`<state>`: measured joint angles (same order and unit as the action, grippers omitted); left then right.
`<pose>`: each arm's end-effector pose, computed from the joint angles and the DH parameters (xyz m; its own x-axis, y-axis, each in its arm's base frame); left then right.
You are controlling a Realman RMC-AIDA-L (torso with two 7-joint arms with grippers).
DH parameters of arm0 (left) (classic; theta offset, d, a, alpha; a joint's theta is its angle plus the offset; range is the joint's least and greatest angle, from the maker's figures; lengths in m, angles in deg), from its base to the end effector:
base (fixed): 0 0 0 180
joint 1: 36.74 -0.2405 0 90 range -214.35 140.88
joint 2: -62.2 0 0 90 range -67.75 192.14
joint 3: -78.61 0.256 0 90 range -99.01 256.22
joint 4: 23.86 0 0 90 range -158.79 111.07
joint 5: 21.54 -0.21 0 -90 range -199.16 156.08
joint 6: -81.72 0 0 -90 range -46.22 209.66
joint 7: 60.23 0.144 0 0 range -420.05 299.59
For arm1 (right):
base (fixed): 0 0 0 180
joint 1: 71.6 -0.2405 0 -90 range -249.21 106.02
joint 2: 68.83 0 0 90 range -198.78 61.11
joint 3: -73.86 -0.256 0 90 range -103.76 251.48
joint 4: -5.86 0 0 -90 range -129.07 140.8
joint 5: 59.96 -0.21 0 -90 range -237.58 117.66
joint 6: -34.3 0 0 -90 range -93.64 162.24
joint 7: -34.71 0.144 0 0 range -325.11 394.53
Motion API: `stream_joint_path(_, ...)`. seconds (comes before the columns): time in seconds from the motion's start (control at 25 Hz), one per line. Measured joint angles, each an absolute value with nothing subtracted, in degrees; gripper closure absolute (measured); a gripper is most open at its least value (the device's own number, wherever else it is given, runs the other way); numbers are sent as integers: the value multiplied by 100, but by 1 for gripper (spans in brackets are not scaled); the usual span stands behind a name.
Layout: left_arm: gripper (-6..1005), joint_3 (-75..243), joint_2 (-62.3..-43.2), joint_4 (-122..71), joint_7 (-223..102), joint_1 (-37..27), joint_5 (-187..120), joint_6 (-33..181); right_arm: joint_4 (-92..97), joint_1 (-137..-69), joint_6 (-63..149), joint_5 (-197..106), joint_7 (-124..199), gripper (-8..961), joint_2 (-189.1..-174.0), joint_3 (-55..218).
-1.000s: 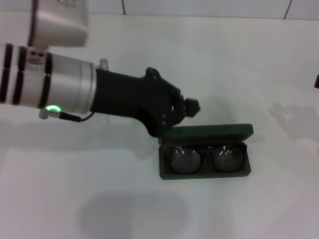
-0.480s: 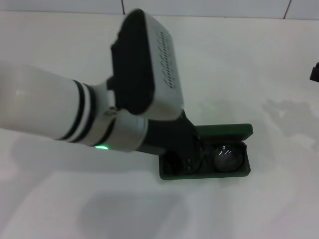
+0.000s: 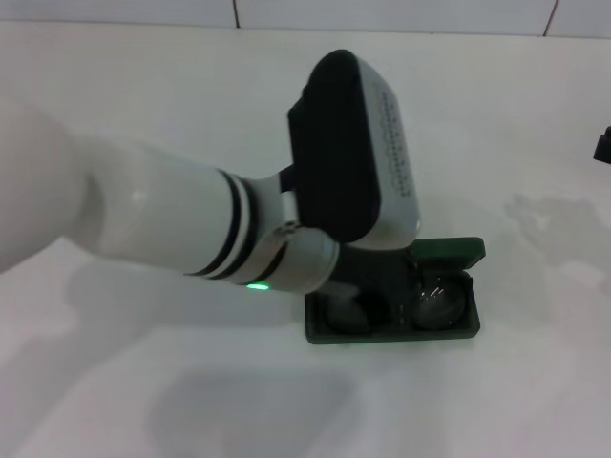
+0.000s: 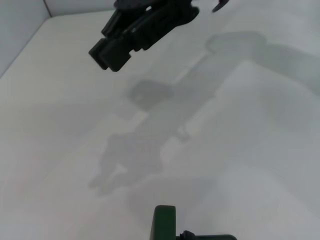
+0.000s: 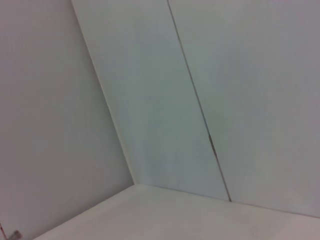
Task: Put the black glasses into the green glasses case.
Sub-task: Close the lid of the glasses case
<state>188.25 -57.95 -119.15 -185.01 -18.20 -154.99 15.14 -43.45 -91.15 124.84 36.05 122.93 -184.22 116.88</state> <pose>-0.1050 0.2739 -0.0791 0.9980 -0.0277 -0.0569 -0.0401 -0.9725 -0.2294 0.2789 0.3176 0.0772 0.6713 -0.2947 -0.6801 -0.5810 -0.7789 -0.2360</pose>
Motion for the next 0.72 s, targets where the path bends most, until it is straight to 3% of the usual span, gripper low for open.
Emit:
stream_joint_path(0.24,969,18834,-5792,-11333,-18699,-1379,-15468,1668,-4275,-9120,12483,3592,12248,813,-18423,11684)
stream_joint_path(0.72,965,18848,-5787,-10991,-18678,-1347,-15407,1729,-4221,-9155,12453,3584,12242,813,-18423,11685)
